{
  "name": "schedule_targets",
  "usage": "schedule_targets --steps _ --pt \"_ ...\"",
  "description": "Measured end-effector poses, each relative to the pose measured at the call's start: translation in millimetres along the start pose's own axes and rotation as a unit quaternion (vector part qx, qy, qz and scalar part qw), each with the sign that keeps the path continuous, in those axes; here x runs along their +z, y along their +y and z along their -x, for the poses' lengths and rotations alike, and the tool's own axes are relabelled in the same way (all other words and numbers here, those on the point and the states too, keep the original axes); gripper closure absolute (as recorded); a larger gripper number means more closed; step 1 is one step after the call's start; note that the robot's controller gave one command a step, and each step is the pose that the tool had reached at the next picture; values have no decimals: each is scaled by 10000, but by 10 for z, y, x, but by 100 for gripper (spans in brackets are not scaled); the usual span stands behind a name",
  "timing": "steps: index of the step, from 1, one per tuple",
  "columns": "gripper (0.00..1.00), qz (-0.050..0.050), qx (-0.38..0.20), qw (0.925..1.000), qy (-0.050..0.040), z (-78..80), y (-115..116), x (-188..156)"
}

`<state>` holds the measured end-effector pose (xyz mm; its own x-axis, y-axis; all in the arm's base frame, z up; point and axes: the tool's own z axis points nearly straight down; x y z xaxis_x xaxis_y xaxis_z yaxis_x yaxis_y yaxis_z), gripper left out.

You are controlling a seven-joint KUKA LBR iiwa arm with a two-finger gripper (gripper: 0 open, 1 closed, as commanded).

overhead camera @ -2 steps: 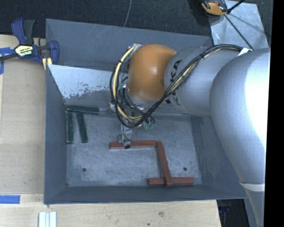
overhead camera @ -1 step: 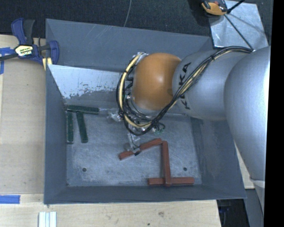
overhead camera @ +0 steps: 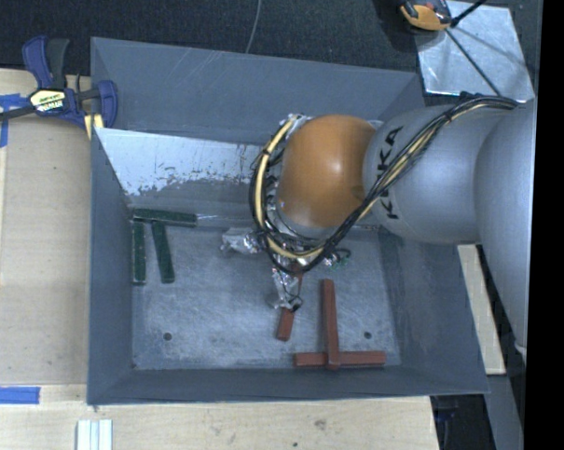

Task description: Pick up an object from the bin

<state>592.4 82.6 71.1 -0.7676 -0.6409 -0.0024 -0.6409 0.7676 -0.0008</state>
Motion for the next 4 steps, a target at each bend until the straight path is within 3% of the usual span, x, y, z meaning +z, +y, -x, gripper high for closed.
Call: schedule_targets --steps 1,2,3,4 --pt "0 2 -544 9985 2 -241 -197 4" --pt "0 9 -1000 9950 9 -595 -436 -133" --pt "0 1 157 9999 13 -694 -549 -106" --pt "0 4 -741 9973 12 -821 -588 -108"
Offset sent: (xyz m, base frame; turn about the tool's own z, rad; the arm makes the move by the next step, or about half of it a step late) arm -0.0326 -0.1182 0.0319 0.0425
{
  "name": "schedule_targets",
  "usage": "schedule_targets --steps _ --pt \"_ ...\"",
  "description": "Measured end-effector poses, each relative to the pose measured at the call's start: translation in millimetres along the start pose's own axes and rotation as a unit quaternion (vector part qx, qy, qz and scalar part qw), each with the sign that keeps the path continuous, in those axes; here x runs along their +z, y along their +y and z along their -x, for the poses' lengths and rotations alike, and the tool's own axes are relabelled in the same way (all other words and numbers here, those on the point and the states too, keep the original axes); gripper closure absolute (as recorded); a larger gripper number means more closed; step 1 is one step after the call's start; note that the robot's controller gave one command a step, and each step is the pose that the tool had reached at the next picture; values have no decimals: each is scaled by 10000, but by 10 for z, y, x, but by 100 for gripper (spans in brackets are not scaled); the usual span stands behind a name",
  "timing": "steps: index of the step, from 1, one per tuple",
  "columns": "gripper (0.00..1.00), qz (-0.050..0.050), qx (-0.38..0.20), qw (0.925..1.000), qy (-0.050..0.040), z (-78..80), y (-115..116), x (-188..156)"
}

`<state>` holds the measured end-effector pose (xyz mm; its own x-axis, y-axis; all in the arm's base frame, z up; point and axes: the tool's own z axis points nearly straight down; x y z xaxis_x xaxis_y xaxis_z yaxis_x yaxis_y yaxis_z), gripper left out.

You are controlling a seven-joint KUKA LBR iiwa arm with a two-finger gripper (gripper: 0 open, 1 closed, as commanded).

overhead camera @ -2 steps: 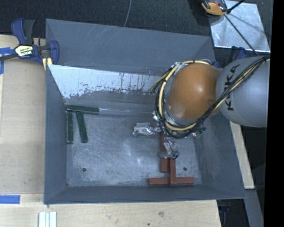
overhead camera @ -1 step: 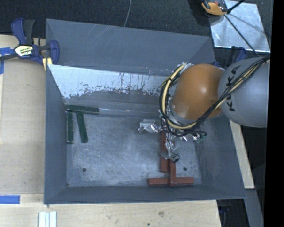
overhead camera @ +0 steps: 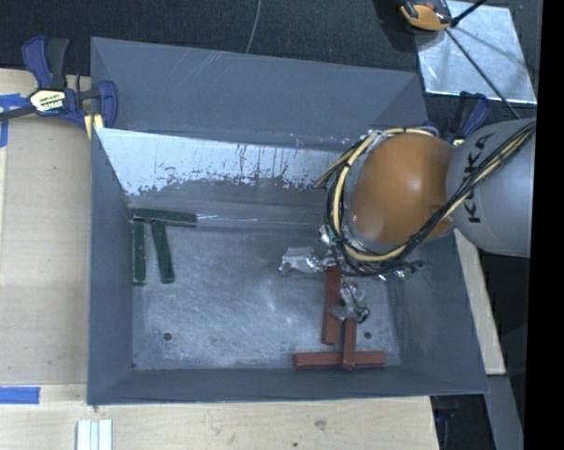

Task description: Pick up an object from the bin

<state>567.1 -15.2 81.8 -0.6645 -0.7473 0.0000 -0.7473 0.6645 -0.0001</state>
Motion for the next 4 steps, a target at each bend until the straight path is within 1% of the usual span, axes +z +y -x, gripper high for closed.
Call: schedule_targets --steps 1,2,3,4 --pt "0 0 -1456 9893 -9 -418 -50 -49" --pt "0 -10 -1453 9894 -1 -537 -75 -43" --pt "100 -8 -1998 9798 -19 -193 -243 110" --pt "100 -7 -1997 9799 -19 -193 -243 109"
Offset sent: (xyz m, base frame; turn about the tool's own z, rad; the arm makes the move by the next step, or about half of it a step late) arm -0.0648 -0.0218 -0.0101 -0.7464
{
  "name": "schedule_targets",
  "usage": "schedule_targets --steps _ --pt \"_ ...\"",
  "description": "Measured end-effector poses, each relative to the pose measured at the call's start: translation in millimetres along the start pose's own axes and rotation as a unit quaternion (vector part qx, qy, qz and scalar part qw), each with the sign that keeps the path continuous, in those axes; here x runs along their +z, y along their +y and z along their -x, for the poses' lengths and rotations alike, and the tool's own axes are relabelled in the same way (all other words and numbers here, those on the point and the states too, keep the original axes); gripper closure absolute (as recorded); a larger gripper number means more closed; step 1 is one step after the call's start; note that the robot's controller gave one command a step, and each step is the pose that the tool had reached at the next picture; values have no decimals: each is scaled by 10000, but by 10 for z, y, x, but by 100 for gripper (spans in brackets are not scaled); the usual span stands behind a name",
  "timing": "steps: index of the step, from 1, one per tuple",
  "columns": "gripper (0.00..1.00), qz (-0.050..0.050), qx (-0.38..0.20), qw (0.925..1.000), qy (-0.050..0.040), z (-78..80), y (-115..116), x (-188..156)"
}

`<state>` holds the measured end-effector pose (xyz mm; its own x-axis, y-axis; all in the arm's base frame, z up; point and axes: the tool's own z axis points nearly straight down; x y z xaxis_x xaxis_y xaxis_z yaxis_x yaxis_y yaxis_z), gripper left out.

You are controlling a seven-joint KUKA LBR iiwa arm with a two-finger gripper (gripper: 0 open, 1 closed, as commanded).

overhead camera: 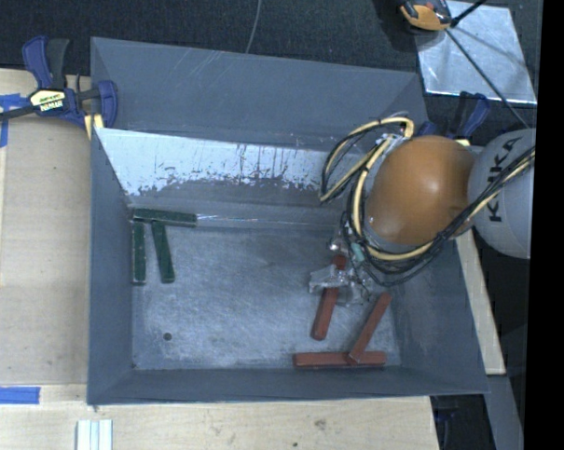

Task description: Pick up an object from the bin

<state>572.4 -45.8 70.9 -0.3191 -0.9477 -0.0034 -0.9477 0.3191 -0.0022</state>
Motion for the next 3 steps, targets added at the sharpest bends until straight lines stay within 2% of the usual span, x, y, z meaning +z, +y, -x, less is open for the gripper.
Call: schedule_targets --steps 1,2,3 --pt "100 10 -134 9999 5 19 -379 -648" --pt "100 12 -133 9999 8 18 -379 -648" --pt "100 29 -107 9999 9 48 -477 -1160"
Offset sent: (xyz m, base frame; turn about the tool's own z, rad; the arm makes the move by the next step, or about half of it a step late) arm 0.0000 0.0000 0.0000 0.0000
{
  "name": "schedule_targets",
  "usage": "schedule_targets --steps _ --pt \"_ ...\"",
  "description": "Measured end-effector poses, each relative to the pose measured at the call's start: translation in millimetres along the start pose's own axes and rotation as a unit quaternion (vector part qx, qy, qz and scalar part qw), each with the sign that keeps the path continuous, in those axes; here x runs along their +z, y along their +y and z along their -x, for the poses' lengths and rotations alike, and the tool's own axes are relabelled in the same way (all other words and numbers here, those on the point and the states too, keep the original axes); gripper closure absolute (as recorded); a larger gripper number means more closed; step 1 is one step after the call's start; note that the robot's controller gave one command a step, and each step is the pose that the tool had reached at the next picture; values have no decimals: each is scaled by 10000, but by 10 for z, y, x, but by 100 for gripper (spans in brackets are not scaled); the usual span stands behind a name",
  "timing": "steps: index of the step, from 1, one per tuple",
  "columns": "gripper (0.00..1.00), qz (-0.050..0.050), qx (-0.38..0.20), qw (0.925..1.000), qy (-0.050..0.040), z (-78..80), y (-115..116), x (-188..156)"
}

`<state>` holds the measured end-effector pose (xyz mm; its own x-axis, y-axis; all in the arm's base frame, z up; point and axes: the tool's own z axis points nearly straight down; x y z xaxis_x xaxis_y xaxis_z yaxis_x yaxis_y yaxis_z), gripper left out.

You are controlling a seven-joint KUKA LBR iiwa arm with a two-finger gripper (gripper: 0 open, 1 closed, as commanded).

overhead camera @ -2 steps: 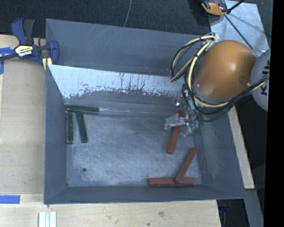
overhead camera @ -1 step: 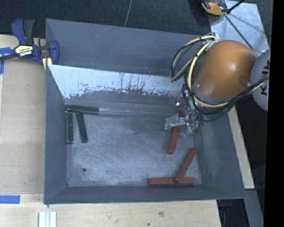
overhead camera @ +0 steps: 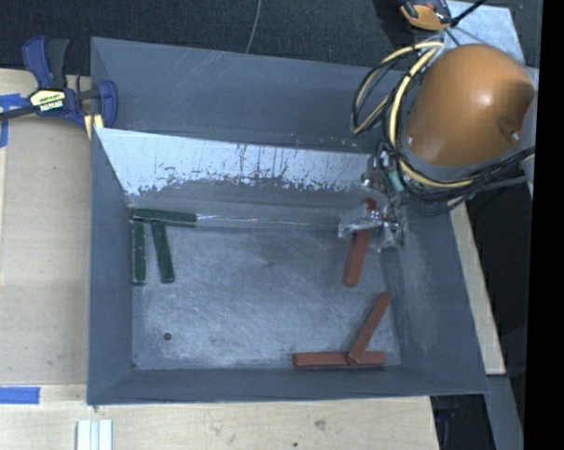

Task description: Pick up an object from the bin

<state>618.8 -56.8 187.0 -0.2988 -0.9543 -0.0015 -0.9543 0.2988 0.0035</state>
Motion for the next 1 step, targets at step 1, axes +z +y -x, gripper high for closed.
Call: schedule_targets --steps 1 --pt "100 -33 240 9997 -6 25 -72 -510"
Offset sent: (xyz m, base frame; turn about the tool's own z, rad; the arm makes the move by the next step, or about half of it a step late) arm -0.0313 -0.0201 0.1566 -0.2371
